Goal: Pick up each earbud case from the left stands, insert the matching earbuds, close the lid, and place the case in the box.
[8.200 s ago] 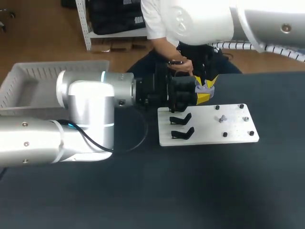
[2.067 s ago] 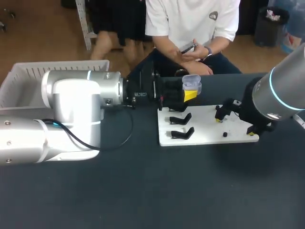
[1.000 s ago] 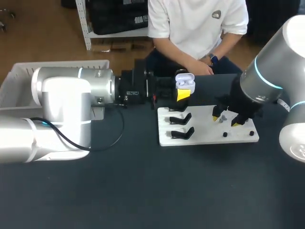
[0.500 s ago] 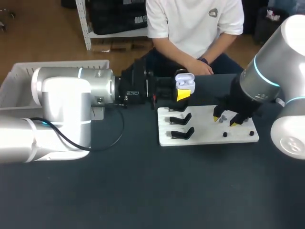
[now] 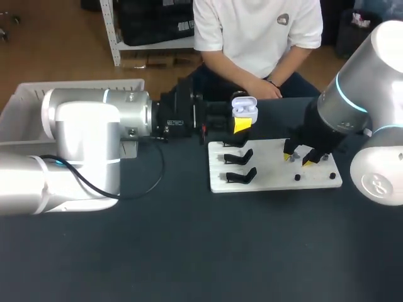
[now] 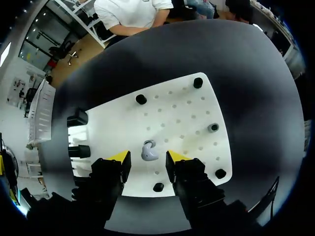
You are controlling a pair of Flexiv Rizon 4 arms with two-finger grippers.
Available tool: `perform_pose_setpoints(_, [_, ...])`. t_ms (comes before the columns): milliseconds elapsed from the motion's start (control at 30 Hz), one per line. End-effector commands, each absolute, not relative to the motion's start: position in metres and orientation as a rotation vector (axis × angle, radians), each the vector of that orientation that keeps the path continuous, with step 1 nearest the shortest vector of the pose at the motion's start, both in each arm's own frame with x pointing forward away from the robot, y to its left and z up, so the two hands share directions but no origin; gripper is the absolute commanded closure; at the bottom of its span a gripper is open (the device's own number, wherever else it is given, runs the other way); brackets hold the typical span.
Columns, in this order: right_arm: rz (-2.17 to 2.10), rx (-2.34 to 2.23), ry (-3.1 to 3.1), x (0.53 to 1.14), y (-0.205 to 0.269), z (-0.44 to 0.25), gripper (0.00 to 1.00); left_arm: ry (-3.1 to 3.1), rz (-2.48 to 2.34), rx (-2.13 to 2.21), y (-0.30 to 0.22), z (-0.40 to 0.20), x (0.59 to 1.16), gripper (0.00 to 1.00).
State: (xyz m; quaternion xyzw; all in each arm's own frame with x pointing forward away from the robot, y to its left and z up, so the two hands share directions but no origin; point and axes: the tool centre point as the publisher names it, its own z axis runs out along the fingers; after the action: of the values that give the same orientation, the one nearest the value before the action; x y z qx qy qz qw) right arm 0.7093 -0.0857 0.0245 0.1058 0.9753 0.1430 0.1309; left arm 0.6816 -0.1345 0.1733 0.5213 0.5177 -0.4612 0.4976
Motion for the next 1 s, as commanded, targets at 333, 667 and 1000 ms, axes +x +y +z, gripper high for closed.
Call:
perform_pose_setpoints(333, [0.412,0.294,2.837,0.7126,-0.0842,0.0246,0.62,1.25,-1.113,1.257,-0.1345,0.1725,0.6805,1.0])
perform_pose_setpoints(667, [0.418,0.294,2.84,0.7132,-0.0829,0.0234,0.8,1.25,-1.113,1.257,-0.1345,0.1725,0.6805,1.0])
perform_pose_setpoints(1000, [0.409,0.299,2.842,0.7115,-0.0846,0.0236,1.0,1.25,-1.113,1.257,-0.1345,0.1725,0.6805,1.0])
